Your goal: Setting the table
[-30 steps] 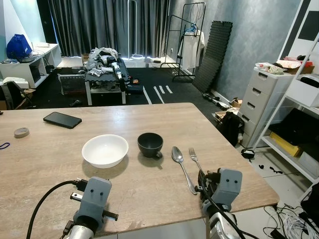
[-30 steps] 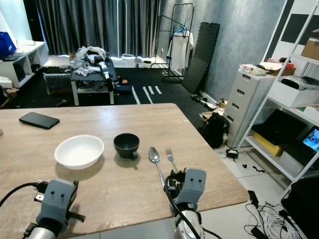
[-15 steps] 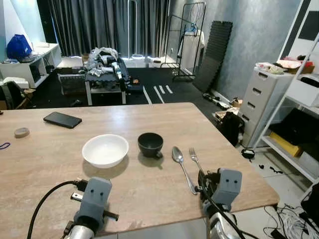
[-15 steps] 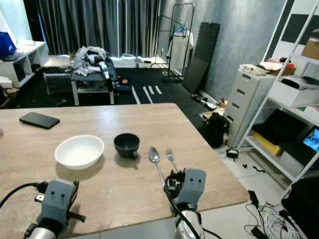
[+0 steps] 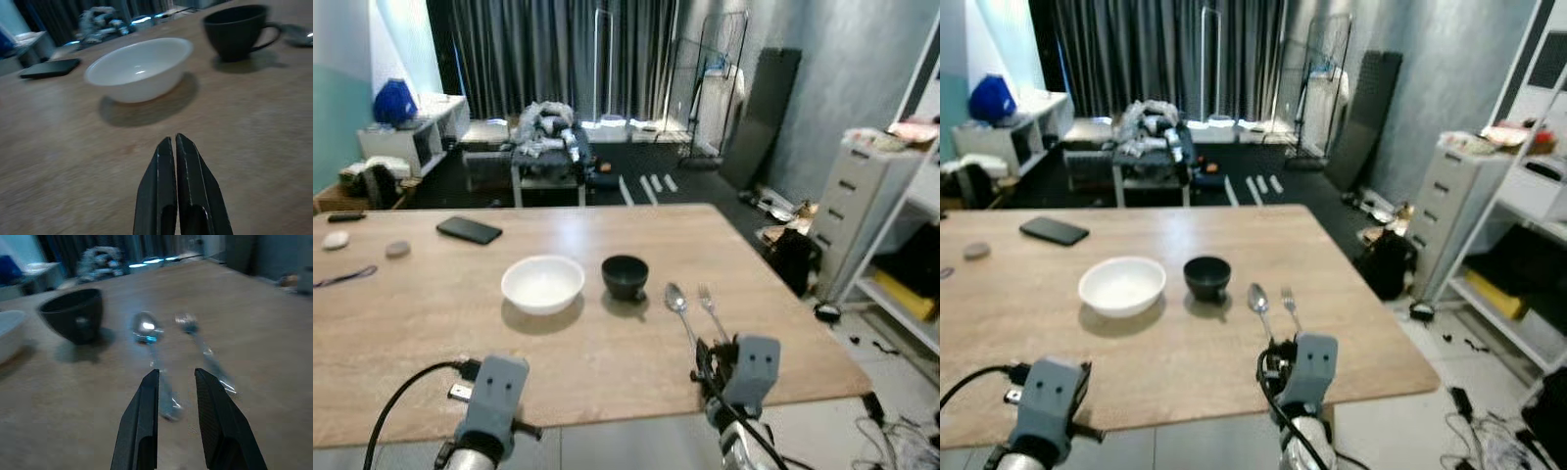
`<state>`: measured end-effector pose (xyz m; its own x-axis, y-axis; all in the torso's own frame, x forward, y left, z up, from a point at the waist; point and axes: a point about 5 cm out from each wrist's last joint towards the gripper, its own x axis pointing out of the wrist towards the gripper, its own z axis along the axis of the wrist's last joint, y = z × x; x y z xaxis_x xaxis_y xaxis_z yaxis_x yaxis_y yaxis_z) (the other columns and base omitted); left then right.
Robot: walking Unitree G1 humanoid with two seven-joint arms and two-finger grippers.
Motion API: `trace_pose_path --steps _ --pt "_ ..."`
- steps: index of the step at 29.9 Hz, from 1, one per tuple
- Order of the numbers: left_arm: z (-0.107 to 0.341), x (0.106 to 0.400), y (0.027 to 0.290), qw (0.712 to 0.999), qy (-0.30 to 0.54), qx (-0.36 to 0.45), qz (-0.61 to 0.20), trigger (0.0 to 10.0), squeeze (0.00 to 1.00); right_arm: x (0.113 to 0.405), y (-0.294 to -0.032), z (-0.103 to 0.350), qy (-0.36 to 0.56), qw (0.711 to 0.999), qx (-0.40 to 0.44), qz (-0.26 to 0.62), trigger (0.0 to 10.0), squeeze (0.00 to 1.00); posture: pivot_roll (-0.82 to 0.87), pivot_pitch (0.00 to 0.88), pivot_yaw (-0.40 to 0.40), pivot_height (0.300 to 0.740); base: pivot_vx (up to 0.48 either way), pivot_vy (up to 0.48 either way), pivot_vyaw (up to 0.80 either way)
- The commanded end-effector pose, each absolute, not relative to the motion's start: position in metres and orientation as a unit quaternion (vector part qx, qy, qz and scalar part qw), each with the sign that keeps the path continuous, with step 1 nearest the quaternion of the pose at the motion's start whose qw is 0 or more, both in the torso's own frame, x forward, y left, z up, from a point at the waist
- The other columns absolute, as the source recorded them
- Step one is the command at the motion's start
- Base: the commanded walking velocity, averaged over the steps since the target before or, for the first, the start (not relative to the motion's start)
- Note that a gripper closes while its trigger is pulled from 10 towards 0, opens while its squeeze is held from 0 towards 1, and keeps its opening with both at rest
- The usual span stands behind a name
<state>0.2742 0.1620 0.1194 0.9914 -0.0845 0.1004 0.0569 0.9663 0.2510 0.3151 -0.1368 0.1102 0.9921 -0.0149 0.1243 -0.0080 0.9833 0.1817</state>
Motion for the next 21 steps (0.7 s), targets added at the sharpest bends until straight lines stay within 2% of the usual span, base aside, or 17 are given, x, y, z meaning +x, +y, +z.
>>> trace_pose_path --steps 1,18,21 --pt "0.1131 0.2720 0.1652 0.991 -0.040 0.125 -0.033 10.0 0.00 0.3129 -0.1371 0.1054 -0.056 0.994 0.094 -0.006 10.0 0.00 0.09 0.000 0.027 0.740 -0.364 0.000 0.00" --pt "0.1136 0.2730 0.1650 0.991 -0.041 0.126 -0.034 10.0 0.00 0.3126 -0.1360 0.1052 -0.058 0.993 0.098 -0.003 10.0 0.00 0.09 0.000 0.030 0.740 -0.340 0.000 0.00" --pt "0.1137 0.2732 0.1650 0.991 -0.041 0.126 -0.034 10.0 0.00 0.3125 -0.1353 0.1055 -0.059 0.993 0.100 -0.001 10.0 0.00 0.09 0.000 0.030 0.740 0.000 0.000 0.00"
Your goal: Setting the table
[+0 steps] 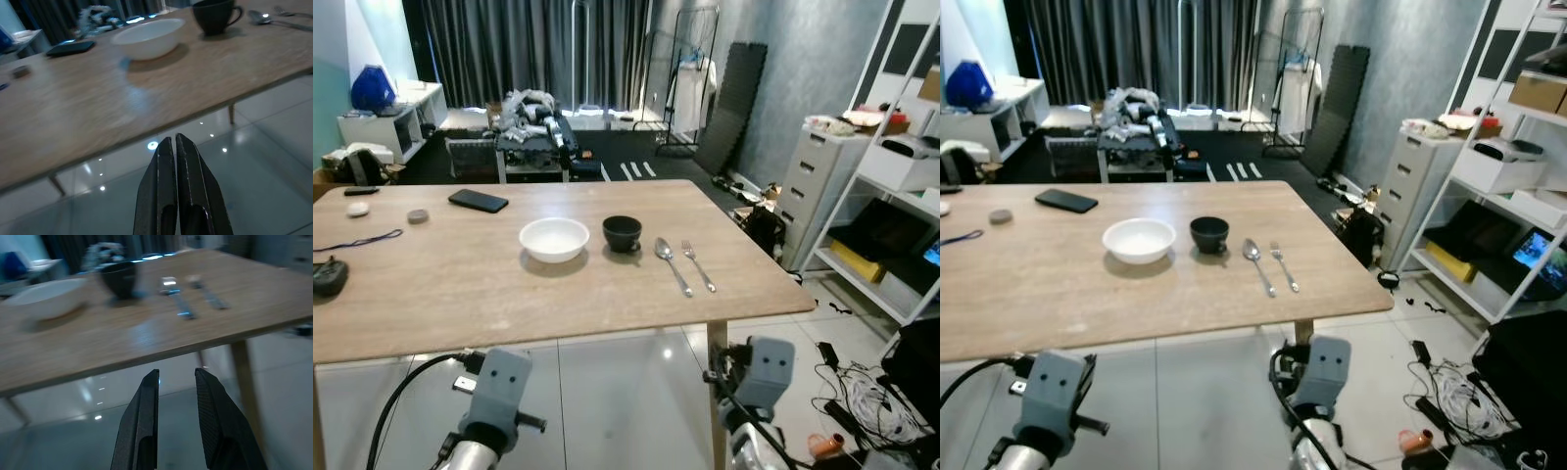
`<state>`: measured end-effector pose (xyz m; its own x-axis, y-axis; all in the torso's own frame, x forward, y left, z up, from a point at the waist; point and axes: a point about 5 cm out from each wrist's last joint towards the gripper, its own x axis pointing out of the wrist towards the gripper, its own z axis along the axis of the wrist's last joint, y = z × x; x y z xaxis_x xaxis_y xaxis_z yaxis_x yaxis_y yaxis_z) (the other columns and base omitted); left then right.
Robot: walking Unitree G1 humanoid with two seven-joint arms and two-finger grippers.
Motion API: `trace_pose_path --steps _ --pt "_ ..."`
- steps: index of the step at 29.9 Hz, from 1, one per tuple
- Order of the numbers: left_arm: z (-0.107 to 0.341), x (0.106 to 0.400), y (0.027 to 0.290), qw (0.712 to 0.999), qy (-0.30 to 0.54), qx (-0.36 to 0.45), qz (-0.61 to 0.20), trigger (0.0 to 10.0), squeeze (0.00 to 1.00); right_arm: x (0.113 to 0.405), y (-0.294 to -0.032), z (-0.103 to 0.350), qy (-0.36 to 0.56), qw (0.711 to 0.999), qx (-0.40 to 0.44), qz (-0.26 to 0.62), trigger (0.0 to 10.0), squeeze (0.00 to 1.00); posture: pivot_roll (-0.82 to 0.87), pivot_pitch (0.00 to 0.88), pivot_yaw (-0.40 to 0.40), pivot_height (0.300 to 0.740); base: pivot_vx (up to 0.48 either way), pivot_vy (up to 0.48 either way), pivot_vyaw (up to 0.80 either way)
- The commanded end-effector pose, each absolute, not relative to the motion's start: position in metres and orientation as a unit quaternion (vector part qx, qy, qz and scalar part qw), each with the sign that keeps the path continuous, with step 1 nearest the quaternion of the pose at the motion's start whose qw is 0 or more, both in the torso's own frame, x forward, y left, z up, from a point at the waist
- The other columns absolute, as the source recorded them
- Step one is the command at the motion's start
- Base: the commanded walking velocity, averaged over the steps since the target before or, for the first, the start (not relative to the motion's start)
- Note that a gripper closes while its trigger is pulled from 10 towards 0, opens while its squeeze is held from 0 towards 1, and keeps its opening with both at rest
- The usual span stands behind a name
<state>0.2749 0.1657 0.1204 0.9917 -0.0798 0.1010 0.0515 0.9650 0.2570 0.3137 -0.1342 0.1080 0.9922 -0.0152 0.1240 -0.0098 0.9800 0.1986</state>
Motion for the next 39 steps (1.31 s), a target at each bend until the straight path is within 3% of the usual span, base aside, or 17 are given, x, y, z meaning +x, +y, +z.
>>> trace_pose_path --steps 1,25,29,34,39 --pt "0.114 0.273 0.165 0.991 -0.040 0.127 -0.034 10.0 0.00 0.312 -0.135 0.106 -0.060 0.993 0.102 0.001 10.0 0.00 0.09 0.000 0.030 0.740 0.000 0.000 0.00" --pt "0.112 0.273 0.165 0.991 -0.034 0.129 -0.034 10.0 0.00 0.311 -0.132 0.103 -0.052 0.994 0.095 0.009 10.0 0.00 0.09 0.000 0.031 0.740 0.000 0.000 0.00" --pt "0.109 0.272 0.166 0.991 -0.028 0.130 -0.033 10.0 0.00 0.311 -0.131 0.101 -0.044 0.995 0.092 0.013 10.0 0.00 0.09 0.000 0.031 0.740 0.000 0.000 0.61" --pt "0.068 0.270 0.187 0.990 0.066 0.126 0.002 10.0 0.00 0.308 -0.137 0.070 0.025 0.999 0.039 0.020 10.0 0.00 0.09 0.000 0.030 0.740 0.000 0.000 0.79" --pt "0.025 0.257 0.219 0.977 0.167 0.128 0.039 10.0 0.00 0.287 -0.164 0.019 0.140 0.990 -0.016 -0.010 10.0 0.00 0.09 0.000 0.024 0.740 0.000 0.000 0.79"
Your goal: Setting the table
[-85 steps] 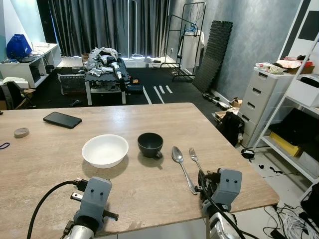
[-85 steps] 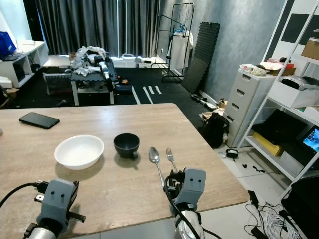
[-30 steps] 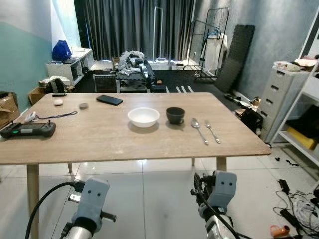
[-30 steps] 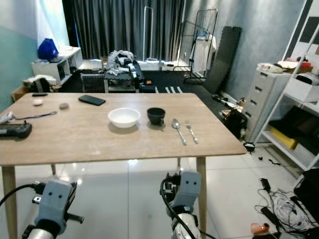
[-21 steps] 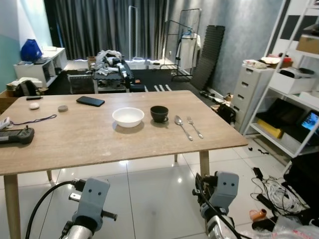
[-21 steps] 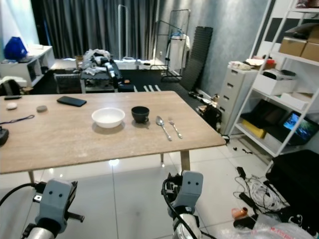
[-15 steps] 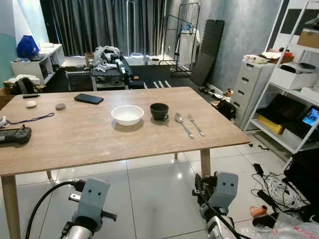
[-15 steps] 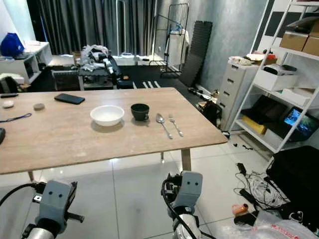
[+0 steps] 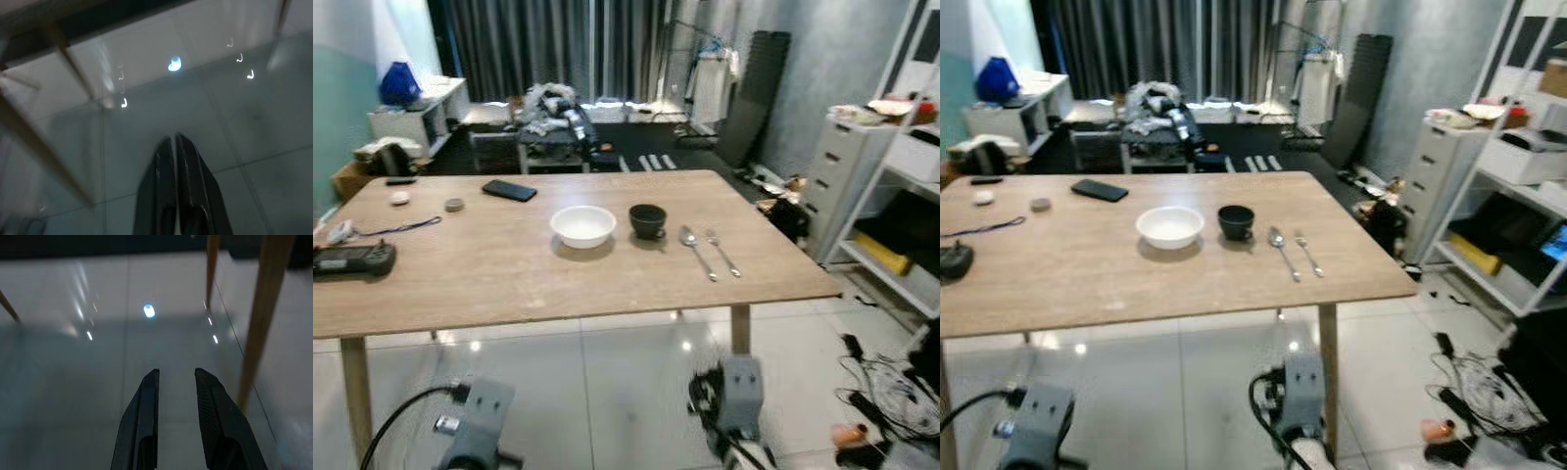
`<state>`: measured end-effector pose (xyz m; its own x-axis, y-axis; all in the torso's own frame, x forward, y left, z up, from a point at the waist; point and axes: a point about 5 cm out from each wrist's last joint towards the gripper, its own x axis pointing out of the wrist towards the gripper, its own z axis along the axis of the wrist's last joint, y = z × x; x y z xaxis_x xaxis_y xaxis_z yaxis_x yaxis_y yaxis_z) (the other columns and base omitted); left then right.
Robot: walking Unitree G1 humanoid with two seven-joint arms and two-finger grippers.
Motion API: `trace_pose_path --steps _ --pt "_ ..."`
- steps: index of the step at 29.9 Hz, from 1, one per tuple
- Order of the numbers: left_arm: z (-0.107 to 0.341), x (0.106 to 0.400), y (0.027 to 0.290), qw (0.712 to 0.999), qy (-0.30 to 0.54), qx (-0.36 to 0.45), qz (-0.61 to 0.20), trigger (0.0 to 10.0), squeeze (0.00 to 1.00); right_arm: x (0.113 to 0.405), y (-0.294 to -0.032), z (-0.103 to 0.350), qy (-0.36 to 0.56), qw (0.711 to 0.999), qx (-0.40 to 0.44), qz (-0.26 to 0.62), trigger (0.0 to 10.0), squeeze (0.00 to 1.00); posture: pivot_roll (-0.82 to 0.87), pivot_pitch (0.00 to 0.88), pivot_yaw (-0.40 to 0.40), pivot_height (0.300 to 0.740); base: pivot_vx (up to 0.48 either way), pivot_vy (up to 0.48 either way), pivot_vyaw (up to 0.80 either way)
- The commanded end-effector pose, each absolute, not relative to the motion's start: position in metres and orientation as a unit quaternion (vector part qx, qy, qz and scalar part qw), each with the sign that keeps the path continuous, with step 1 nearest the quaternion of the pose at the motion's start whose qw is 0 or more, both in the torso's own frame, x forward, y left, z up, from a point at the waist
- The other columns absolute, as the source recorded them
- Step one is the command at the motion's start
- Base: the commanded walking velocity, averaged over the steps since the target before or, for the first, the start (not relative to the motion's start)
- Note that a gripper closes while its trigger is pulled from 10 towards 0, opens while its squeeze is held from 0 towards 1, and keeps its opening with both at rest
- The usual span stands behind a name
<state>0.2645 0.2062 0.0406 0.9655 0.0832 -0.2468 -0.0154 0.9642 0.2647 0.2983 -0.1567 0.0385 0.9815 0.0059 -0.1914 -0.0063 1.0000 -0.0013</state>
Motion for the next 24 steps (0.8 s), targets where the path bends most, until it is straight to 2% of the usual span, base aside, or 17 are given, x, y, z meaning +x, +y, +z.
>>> trace_pose_path --steps 1,6,16,24 --pt "0.025 0.257 0.219 0.977 0.167 0.128 0.039 10.0 0.00 0.287 -0.164 0.019 0.140 0.990 -0.016 -0.010 10.0 0.00 0.09 0.000 0.024 0.740 0.000 0.000 0.79" --pt "0.009 0.248 0.231 0.967 0.211 0.140 0.036 10.0 0.00 0.274 -0.176 0.000 0.190 0.980 -0.041 -0.031 10.0 0.00 0.09 0.000 0.023 0.740 0.000 0.000 0.79" --pt "-0.007 0.242 0.234 0.960 0.233 0.155 0.020 10.0 0.00 0.261 -0.169 -0.024 0.251 0.966 -0.062 -0.007 10.0 0.00 0.09 0.000 0.023 0.740 0.000 0.000 0.79" --pt "-0.009 0.239 0.234 0.960 0.233 0.154 0.019 10.0 0.00 0.258 -0.164 -0.024 0.240 0.968 -0.070 0.030 10.0 0.00 0.09 0.014 0.020 0.740 0.000 0.000 0.79"
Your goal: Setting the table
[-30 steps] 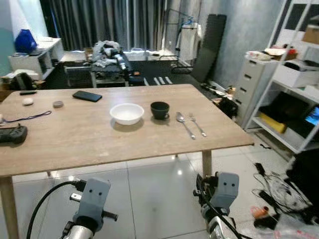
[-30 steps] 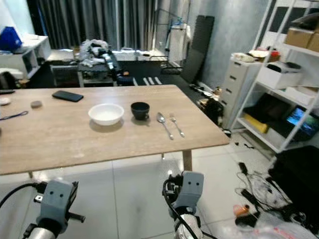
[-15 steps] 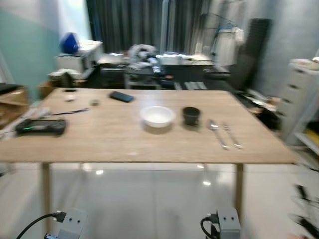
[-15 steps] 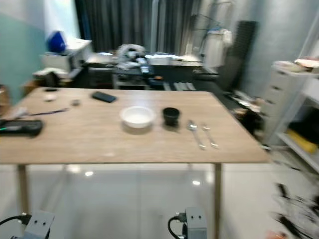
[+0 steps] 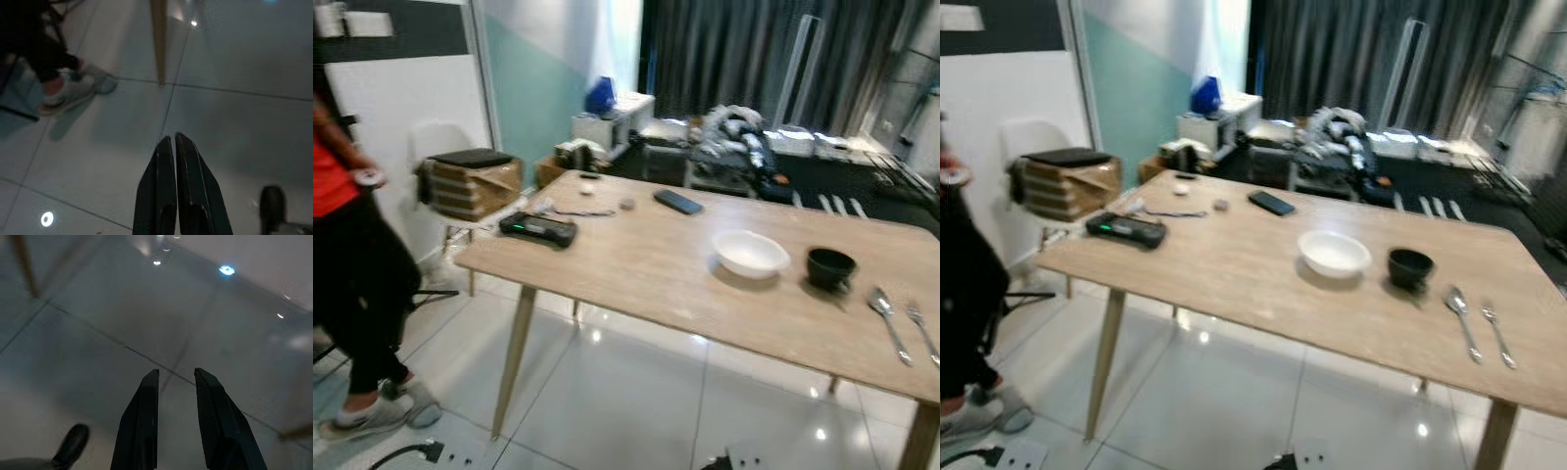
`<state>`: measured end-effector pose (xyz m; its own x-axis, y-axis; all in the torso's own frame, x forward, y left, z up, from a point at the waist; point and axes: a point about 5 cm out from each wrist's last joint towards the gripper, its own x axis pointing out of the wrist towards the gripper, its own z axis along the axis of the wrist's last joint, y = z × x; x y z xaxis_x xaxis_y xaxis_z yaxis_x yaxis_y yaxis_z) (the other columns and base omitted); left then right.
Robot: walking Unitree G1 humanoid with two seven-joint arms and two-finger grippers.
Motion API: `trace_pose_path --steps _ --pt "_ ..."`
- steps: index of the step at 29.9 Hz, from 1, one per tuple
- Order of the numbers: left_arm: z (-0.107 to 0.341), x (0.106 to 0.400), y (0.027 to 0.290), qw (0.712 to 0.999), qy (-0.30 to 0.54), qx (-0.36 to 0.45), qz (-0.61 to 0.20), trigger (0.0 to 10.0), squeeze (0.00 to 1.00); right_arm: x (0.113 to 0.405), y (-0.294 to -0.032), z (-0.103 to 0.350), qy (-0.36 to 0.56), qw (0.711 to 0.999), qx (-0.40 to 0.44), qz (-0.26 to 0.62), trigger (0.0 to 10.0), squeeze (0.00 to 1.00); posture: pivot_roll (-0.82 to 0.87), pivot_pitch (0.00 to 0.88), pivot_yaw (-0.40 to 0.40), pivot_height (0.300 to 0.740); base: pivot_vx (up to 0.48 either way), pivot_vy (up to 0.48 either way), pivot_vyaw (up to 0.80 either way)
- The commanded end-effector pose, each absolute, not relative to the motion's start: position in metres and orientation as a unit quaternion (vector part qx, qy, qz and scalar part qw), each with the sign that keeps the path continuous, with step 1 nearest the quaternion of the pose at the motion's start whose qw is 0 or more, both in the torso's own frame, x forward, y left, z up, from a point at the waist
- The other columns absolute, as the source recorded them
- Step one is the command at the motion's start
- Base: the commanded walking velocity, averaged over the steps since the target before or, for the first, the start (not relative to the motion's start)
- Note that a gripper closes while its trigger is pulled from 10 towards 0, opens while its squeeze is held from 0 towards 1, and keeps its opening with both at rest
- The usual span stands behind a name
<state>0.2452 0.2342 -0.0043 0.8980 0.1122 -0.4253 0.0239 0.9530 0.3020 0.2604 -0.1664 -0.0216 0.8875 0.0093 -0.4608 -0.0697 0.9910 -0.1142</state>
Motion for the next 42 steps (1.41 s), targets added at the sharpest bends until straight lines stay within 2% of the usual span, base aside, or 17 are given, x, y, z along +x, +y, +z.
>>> trace_pose_path --steps 1,25,42 --pt "-0.009 0.239 0.233 0.960 0.233 0.153 0.019 10.0 0.00 0.258 -0.164 -0.024 0.238 0.968 -0.070 0.031 10.0 0.00 0.09 0.014 0.020 0.740 0.000 0.000 0.79" --pt "0.024 0.265 0.216 0.981 0.141 0.132 -0.002 10.0 0.00 0.290 -0.136 0.021 0.106 0.986 -0.096 0.090 10.0 0.00 0.08 0.033 0.021 0.740 0.000 0.000 0.79" --pt "0.081 0.284 0.192 0.994 0.035 0.103 -0.031 10.0 0.00 0.299 -0.125 0.049 0.042 0.989 -0.088 0.108 10.0 0.00 0.08 0.040 0.026 0.740 0.000 0.000 0.79"
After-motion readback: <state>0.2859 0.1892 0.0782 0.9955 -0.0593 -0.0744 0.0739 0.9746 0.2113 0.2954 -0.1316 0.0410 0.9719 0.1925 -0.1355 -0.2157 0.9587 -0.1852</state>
